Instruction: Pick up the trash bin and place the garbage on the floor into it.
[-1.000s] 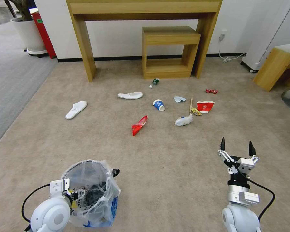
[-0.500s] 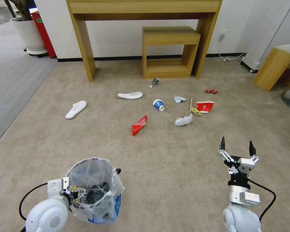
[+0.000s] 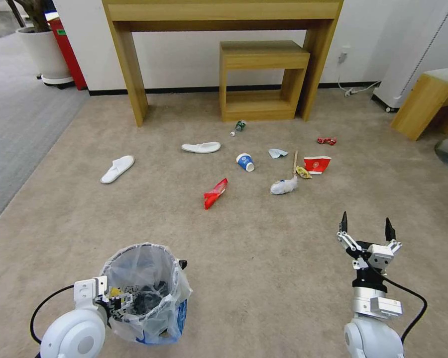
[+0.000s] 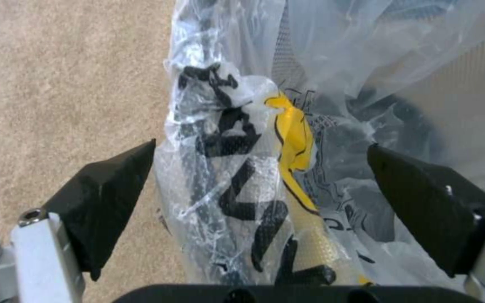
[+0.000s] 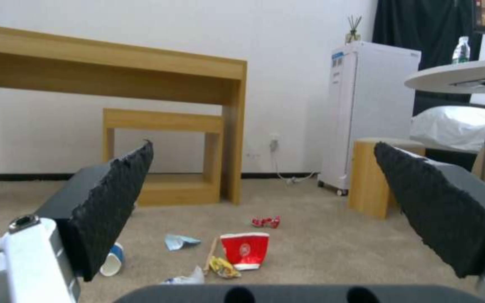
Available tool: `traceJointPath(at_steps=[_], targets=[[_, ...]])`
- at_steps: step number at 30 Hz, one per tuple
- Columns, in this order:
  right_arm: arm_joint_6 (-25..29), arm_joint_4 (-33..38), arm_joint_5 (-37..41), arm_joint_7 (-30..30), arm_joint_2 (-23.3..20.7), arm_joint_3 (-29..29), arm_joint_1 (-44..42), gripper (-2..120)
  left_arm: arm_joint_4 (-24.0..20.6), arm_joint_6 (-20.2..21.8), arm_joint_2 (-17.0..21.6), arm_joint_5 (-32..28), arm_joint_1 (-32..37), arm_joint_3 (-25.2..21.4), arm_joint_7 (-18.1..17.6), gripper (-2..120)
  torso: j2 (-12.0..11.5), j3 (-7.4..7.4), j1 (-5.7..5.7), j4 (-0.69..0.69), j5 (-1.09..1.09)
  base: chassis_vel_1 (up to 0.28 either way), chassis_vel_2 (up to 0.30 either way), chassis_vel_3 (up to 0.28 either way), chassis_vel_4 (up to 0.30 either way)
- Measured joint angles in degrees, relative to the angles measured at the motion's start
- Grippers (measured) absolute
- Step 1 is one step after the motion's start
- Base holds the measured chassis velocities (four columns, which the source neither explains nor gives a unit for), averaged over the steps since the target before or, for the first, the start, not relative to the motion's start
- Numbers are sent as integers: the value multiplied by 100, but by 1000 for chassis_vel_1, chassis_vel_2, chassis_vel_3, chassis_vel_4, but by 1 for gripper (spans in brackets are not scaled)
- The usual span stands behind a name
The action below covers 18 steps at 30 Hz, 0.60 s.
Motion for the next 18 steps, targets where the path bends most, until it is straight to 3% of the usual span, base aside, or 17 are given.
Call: traceJointPath(at_steps=[4,6,7,9,11,13,15,17,18], targets=[[8,-23,0,0,2,-4,9,100,29,0,-20,-11,6,4,-3,97,0,0,0,0,1,0,0,0,0],[14,-45,-1,0,3,-10,26,100,50,0,-51,-42,4,19,-6,85,0,0,0,0,1,0,0,0,0],[14,-45,-1,0,3,-10,26,100,50,0,-51,-42,4,19,-6,85,0,0,0,0,1,0,0,0,0],[15,-49,-1,0,0,-10,32,100,56,0,-52,-47,-6,25,-6,70,0,0,0,0,1,0,0,0,0],[15,-51,0,0,-1,-9,33,100,57,-1,-52,-44,-6,25,-6,70,0,0,0,0,1,0,0,0,0],[20,-56,0,0,-2,-7,33,100,59,-13,-53,-13,-1,27,-2,57,0,0,0,0,2,0,0,0,0],[21,-57,0,0,-2,-8,33,100,59,-15,-54,-10,-1,27,-2,55,0,0,0,0,2,0,0,0,0],[26,-61,0,0,-1,-9,33,100,58,-42,-68,9,7,30,8,41,0,0,0,1,1,0,0,0,0],[26,-61,0,0,-1,-9,33,100,58,-42,-68,9,7,30,8,41,0,0,0,1,1,0,0,0,0]])
